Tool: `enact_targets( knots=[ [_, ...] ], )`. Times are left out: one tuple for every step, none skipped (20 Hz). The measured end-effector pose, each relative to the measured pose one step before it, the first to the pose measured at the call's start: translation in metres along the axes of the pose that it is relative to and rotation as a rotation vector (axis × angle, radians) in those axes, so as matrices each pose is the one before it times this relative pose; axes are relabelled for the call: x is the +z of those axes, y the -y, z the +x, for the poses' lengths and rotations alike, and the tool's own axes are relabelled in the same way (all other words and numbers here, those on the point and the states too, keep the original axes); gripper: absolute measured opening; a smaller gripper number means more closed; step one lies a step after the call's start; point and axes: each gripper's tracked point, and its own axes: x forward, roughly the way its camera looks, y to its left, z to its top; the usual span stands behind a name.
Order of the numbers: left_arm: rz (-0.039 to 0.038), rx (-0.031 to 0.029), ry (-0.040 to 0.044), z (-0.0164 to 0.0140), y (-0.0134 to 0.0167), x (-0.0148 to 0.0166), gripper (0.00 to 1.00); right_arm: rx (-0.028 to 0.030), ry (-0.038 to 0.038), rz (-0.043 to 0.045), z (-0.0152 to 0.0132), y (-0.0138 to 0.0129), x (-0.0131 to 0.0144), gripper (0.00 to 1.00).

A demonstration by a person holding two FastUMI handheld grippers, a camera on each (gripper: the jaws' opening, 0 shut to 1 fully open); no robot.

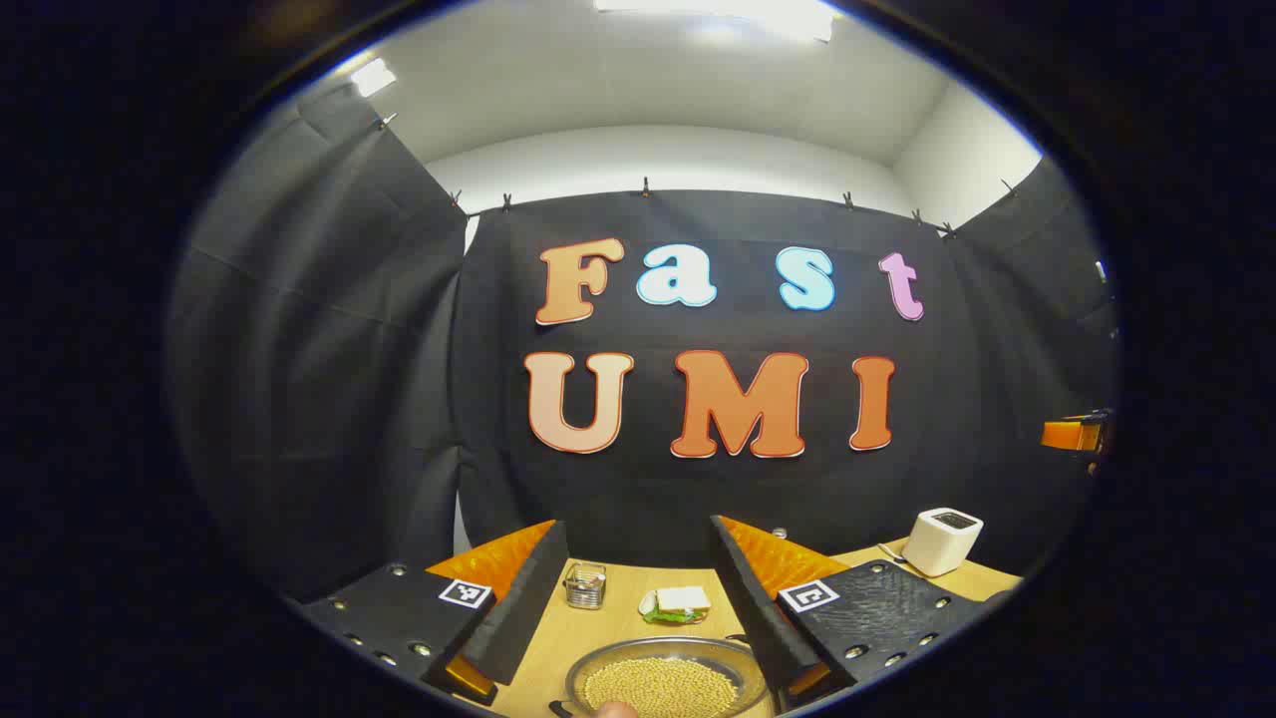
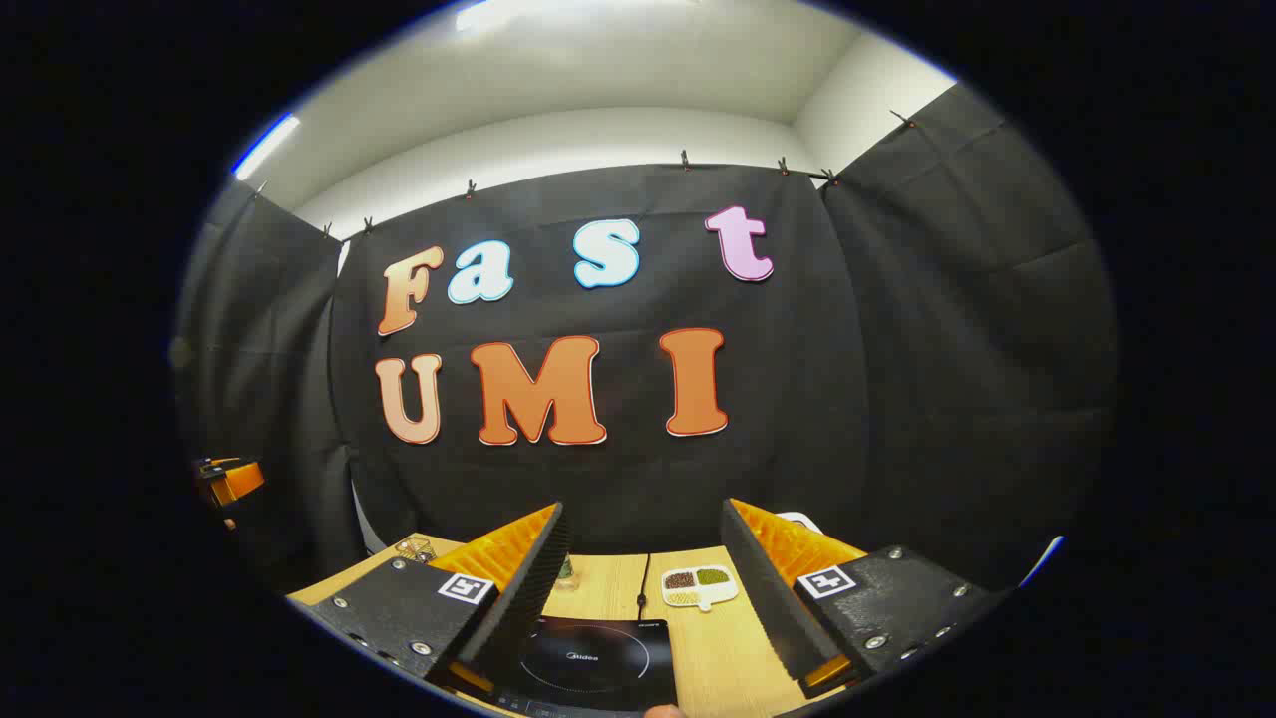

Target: First push the handle of the pot to place it horizontally, then grasp the pot with both hands and set it on the induction cooktop.

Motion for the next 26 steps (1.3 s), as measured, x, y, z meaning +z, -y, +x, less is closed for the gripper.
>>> enact_targets(
  knots=[
    [0.00868,0.00081,0.00186,-0.00085,-0.00004,0.00054,0.87,-0.00965,0.00551,-0.00480,0.00032,0.00119,0.00175,1.00],
    [0.00015,-0.00412,-0.00244,-0.00037,0.00179,0.00058,0.87,-0.01249,0.00584,-0.00767,-0.00063,0.00085,0.00014,0.95],
    [-0.00575,-0.00140,-0.00226,-0.00179,0.00288,-0.00079,0.87,-0.01422,0.00736,-0.00772,-0.00040,0.00153,0.00079,0.95],
    [-0.00731,-0.00988,0.00158,-0.00236,0.00388,0.00181,0.89,-0.01130,0.00639,-0.00581,-0.00053,0.00130,0.00057,0.95],
    [-0.00661,-0.01249,0.00188,-0.00143,0.00506,0.00245,0.88,-0.00751,0.00658,-0.00503,-0.00053,0.00062,0.00095,0.95],
    [-0.00098,-0.01175,0.00112,-0.00101,0.00411,0.00186,0.88,-0.00692,0.00780,-0.00376,-0.00033,0.00139,0.00109,0.95],
    [0.00085,-0.00872,0.00287,-0.00068,0.00286,0.00217,0.88,-0.00614,0.00693,-0.00359,-0.00038,0.00108,0.00096,0.95],
    [0.00172,-0.00750,0.00227,-0.00106,0.00242,0.00185,0.88,-0.00557,0.00483,-0.00389,-0.00096,0.00159,0.00232,0.95],
    [-0.00048,-0.00878,0.00234,-0.00200,0.00145,0.00105,0.88,-0.00404,0.00137,-0.00316,-0.00117,0.00066,0.00044,0.95],
    [-0.00533,-0.01474,0.00350,-0.00036,0.00424,0.00154,0.87,-0.00183,-0.00022,-0.00262,-0.00133,0.00002,0.00030,0.95],
    [-0.00688,-0.01239,0.00097,0.00000,0.00374,-0.00001,0.89,0.00162,-0.00157,-0.00203,-0.00045,0.00002,0.00020,0.95],
    [-0.00677,-0.00847,-0.00386,-0.00039,0.00178,-0.00024,0.89,-0.00021,-0.00258,-0.00220,0.00018,0.00048,-0.00009,0.95],
    [-0.00538,-0.00297,-0.00596,-0.00063,0.00078,-0.00151,0.88,-0.00093,-0.00129,-0.00243,-0.00016,0.00010,-0.00047,0.95],
    [-0.00089,-0.00234,-0.00893,0.00042,-0.00042,-0.00102,0.88,-0.00101,-0.00113,-0.00199,-0.00019,0.00016,0.00034,0.95],
    [0.00840,-0.00018,-0.01363,-0.00044,-0.00011,-0.00325,0.88,-0.00195,-0.00121,0.00132,-0.00085,0.00038,-0.00027,0.95],
    [0.00731,0.00431,-0.00654,-0.00010,-0.00088,-0.00166,0.89,-0.00275,0.00144,0.00340,-0.00032,0.00020,0.00085,0.95],
    [0.00261,0.00308,0.00248,0.00077,-0.00110,0.00171,0.89,0.00118,0.00221,0.00025,-0.00057,0.00011,0.00096,0.95],
    [0.00423,0.00369,-0.00190,-0.00009,-0.00042,-0.00011,0.89,0.00163,0.00008,-0.00187,-0.00049,0.00043,-0.00031,0.95],
    [0.00180,0.00204,-0.00279,0.00065,-0.00049,-0.00145,0.88,0.00036,-0.00139,-0.00275,-0.00019,0.00021,0.00001,0.95],
    [-0.00403,-0.00435,0.00314,0.00013,0.00045,0.00023,0.88,0.00082,-0.00047,-0.00249,-0.00015,0.00018,0.00045,0.95],
    [-0.00891,-0.01166,0.00913,-0.00039,0.00258,0.00185,0.89,0.00122,0.00070,-0.00129,-0.00026,-0.00011,0.00035,0.95],
    [-0.00860,-0.00382,0.00372,-0.00054,-0.00008,0.00047,0.89,0.00156,-0.00184,-0.00060,-0.00012,0.00021,-0.00091,0.95],
    [-0.00520,0.00168,0.00195,-0.00023,-0.00187,0.00099,0.88,0.00275,-0.00271,-0.00139,-0.00008,-0.00061,-0.00073,0.95],
    [0.00276,0.00113,0.00435,-0.00113,-0.00229,0.00137,0.89,0.00237,-0.00308,-0.00293,0.00010,0.00043,-0.00037,0.95],
    [0.00520,0.00315,0.00525,0.00020,-0.00113,0.00101,0.89,0.00147,-0.00146,-0.00423,0.00043,-0.00025,-0.00019,1.00],
    [0.00726,0.00595,0.00393,-0.00040,-0.00258,0.00177,0.89,0.00293,-0.00124,-0.00351,-0.00058,0.00001,0.00005,0.95]
  ],
)
